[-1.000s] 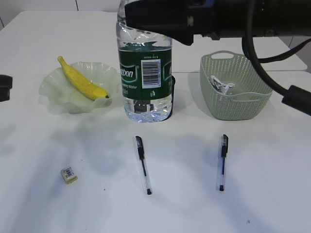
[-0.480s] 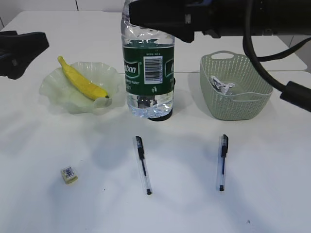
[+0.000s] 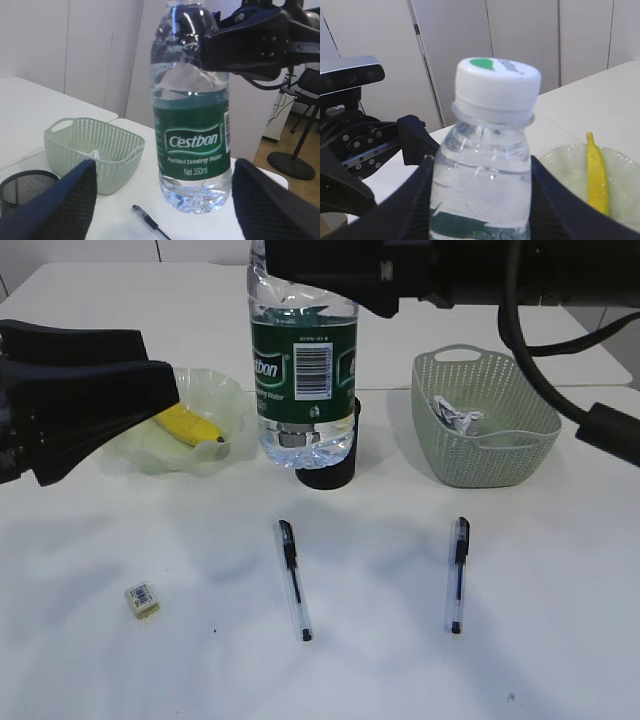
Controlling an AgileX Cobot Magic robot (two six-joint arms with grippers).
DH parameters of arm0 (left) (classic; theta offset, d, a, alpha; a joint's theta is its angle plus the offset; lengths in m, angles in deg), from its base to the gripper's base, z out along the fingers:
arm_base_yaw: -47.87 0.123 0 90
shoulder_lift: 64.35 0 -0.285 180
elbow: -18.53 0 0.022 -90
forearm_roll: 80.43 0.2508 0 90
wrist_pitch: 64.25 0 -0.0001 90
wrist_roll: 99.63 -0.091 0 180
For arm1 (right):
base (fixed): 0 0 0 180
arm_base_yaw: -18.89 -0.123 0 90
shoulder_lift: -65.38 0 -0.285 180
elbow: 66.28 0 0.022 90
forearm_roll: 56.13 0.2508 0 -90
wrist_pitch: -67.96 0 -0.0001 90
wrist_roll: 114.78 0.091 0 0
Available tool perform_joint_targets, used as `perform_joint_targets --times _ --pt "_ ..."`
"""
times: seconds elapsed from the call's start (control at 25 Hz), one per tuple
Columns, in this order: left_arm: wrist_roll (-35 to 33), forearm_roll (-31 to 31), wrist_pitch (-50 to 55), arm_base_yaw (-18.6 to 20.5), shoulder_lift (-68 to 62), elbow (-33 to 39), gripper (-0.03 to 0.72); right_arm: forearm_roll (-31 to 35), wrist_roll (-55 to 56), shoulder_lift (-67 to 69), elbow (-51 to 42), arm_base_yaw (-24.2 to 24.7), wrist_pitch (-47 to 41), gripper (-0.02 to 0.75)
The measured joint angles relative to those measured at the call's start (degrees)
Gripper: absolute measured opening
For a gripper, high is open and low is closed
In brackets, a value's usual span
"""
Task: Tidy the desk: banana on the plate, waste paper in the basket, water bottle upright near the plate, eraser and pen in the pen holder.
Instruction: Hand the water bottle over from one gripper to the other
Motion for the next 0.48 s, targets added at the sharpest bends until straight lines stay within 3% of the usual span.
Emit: perform_joint_targets --times 0.2,0.48 --pt "0.22 0.61 -1.17 -1.44 0.00 0.00 0.655 0.23 -0.24 0.00 0.00 0.00 -1.21 0.351" --pt "0.22 0.17 4.39 -11.56 0.00 -1.34 0.675 0.23 -0.38 0.07 0.00 0.00 -4.67 0.351"
